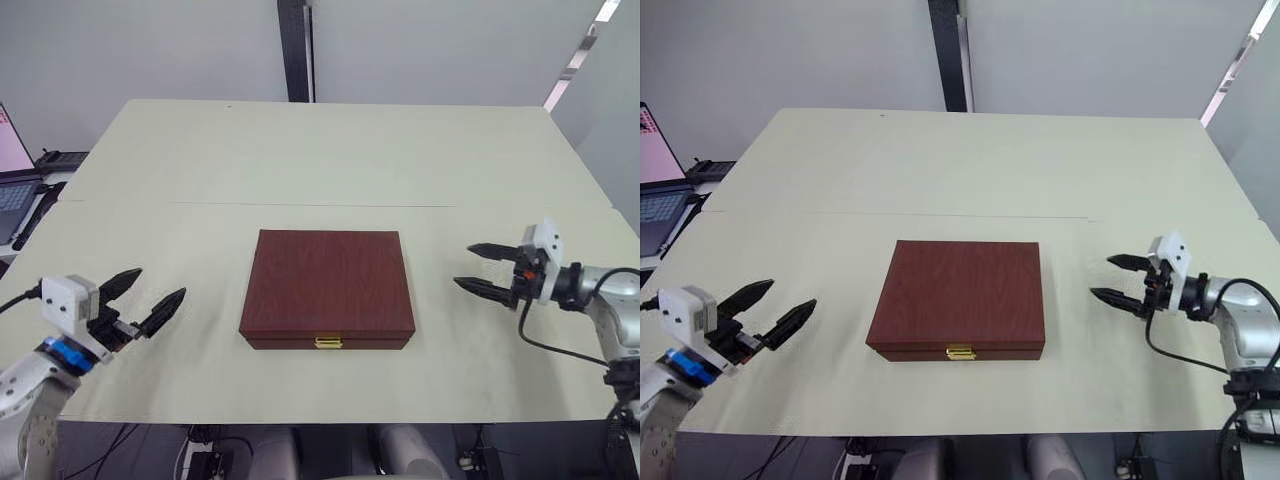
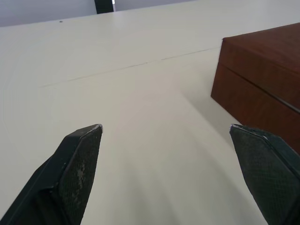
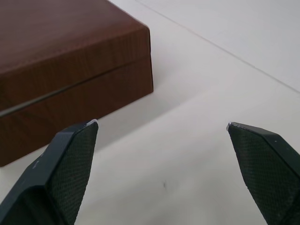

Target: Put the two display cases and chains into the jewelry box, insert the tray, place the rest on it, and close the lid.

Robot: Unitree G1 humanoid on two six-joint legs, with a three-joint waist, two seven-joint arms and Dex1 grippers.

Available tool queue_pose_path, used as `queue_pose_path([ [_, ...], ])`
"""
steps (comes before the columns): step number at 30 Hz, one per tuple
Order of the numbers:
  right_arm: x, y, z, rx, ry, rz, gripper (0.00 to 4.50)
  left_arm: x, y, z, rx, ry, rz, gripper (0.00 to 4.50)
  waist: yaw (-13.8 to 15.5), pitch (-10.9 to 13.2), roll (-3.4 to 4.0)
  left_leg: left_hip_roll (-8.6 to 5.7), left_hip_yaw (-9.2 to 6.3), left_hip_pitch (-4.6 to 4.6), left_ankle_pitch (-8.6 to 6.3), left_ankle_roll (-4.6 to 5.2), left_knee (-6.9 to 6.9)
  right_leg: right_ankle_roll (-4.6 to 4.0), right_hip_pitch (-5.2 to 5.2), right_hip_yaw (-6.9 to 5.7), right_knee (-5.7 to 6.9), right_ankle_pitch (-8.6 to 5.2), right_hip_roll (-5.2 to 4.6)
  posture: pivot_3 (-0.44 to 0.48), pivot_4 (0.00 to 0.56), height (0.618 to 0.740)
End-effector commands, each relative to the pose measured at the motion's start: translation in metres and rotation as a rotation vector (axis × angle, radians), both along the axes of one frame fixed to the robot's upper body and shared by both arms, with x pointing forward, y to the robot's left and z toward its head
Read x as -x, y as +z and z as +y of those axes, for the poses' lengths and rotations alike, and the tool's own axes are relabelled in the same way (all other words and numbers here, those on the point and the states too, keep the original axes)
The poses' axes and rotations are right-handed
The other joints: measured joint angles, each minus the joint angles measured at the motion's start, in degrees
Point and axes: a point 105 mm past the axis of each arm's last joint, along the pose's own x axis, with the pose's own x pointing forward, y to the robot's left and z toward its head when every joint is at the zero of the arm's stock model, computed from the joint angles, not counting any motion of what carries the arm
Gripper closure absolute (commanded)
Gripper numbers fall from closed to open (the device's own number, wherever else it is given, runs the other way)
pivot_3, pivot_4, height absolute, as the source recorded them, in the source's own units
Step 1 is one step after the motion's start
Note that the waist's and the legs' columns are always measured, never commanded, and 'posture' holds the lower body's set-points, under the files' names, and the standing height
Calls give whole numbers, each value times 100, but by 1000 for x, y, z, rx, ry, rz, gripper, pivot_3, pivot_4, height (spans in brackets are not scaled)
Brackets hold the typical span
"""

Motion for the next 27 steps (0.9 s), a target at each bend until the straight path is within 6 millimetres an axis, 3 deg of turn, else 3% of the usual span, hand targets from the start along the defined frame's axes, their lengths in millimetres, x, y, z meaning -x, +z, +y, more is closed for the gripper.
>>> queue_pose_path([
  [1, 7, 6, -23, 47, -66, -44, 51, -10, 2, 10, 4, -38, 12, 0, 3, 0, 1, -1, 1, 0, 0, 0, 0, 0, 0, 0, 2, 0, 0, 0, 150, 740],
  [7, 18, -6, -43, 56, -162, -21, 51, -31, 3, 16, -74, -65, 18, 0, -4, 0, 0, 0, 2, 1, 0, 0, 1, 0, -2, 2, 7, 0, 1, 0, 150, 740],
  [15, 25, -8, -52, 54, -220, -16, 51, -40, 0, 22, -123, -78, 65, 0, 1, 0, 0, 0, 5, 1, 0, -1, 1, 0, -3, 4, 11, 0, 0, 0, 150, 740],
  [27, 29, -11, -46, 34, -226, -4, 51, -37, 3, 16, -100, -107, 94, 0, 8, 0, 0, 0, 2, 1, 1, -1, 1, 0, -2, 1, 15, 0, -1, 0, 150, 740],
])
